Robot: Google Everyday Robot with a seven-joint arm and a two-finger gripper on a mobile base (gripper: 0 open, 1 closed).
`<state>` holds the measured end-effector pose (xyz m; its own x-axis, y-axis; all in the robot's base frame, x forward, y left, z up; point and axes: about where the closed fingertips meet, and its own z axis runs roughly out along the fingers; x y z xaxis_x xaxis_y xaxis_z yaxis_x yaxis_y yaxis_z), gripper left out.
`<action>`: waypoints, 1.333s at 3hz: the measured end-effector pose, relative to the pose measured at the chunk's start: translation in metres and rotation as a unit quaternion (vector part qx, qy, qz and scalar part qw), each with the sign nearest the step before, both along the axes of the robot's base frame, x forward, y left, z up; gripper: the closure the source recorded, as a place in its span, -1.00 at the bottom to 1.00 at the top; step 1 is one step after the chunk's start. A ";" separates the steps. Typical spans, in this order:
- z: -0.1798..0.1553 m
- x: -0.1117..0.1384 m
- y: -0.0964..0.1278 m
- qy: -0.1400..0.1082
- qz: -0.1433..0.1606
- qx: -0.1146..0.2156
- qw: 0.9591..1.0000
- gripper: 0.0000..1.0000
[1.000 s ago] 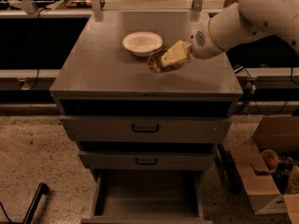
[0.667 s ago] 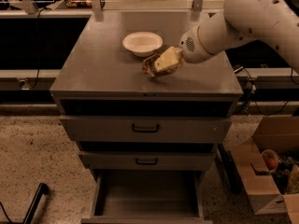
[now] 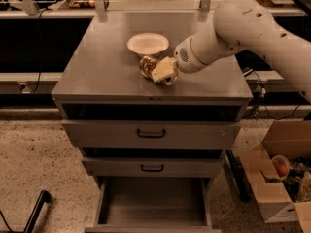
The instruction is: Pick orange can from bottom drawer and place on counter
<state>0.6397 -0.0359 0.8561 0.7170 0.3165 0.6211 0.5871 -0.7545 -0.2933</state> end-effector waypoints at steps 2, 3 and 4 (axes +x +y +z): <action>-0.010 0.000 0.011 0.000 -0.006 -0.019 1.000 0.64; -0.012 0.000 0.013 0.001 -0.004 -0.019 1.000 0.17; -0.013 -0.001 0.015 0.002 -0.003 -0.019 1.000 -0.29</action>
Offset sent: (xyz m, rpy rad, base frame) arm -0.0005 0.0122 -0.0124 -0.0589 -0.0043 -0.0321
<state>0.6390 -0.0212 0.8434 0.7209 0.3358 0.6063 0.5820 -0.7682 -0.2666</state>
